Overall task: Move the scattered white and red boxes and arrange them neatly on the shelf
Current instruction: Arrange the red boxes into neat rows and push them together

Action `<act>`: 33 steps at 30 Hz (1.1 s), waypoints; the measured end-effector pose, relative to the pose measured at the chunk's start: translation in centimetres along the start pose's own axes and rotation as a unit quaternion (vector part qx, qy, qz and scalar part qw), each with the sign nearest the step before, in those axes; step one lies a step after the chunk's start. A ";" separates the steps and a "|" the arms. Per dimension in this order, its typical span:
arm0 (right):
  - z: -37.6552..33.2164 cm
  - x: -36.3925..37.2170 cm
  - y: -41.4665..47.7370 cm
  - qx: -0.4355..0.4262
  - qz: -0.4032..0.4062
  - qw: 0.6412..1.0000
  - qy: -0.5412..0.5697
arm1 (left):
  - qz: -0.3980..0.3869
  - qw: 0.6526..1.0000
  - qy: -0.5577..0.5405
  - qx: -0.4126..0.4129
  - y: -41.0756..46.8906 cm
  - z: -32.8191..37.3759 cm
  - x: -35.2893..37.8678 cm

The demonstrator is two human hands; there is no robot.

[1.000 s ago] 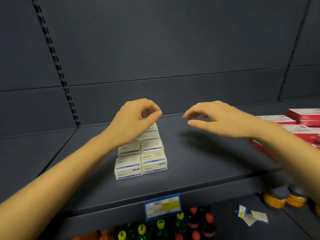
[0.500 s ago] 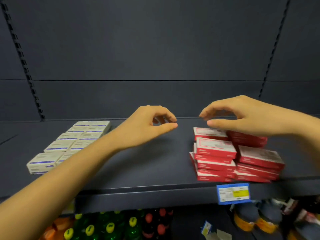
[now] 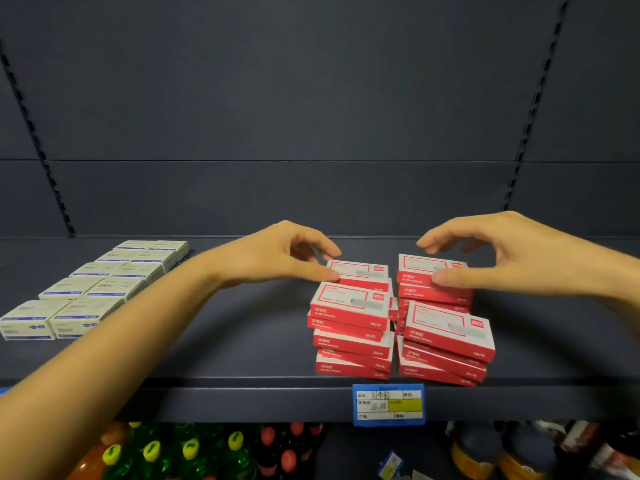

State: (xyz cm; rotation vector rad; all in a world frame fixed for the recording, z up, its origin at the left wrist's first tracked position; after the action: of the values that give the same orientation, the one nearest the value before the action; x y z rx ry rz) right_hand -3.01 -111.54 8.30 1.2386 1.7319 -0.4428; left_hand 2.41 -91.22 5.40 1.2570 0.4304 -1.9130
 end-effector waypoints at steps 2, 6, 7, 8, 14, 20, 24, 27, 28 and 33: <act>0.5 0.0 -0.1 0.008 -0.005 1.000 -0.011 | -0.023 1.000 -0.010 0.004 0.2 -0.2 0.0; 1.1 0.1 0.0 0.019 -0.007 0.999 -0.031 | -0.035 0.999 0.004 0.032 0.5 -0.1 0.0; 1.3 0.2 0.0 0.021 -0.007 0.999 -0.038 | -0.029 0.999 0.006 0.042 0.6 0.0 0.0; 1.4 0.2 0.1 0.023 -0.006 0.999 -0.042 | -0.024 0.998 0.007 0.051 0.6 -0.1 0.1; 1.3 -0.6 0.9 -0.009 0.002 1.000 0.011 | 0.047 0.997 0.014 0.066 0.7 -1.5 -1.6; 1.8 -1.6 4.7 -0.040 0.065 0.991 0.111 | 0.102 0.994 0.031 -0.005 2.0 -6.1 -3.4; 3.9 0.2 8.4 -0.020 0.058 0.993 0.101 | 0.100 0.993 0.031 -0.050 3.4 -9.4 -2.1; 6.0 2.1 10.7 0.005 0.044 0.994 0.097 | 0.076 0.993 0.048 -0.073 4.0 -11.2 -0.8; 6.8 2.9 11.3 0.016 0.034 0.995 0.093 | 0.065 0.994 0.055 -0.075 4.2 -11.6 -0.4; 9.9 6.9 12.8 0.054 -0.005 0.994 0.091 | 0.074 0.992 0.068 -0.076 4.3 -12.9 0.3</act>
State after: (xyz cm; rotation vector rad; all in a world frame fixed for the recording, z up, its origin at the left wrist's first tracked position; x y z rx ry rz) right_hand 12.49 -109.48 0.28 1.3839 1.8896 -0.4472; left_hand 13.51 -85.69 -0.07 1.2859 0.5285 -1.6461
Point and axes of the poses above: each hand's wrist, its own y-axis towards the middle knuckle, its own x-axis out of the palm, z = x × y, the point moved 7 cm from there along y, towards the middle knuckle, and after that the axes turned 14 degrees about y, right-handed, at the moved point
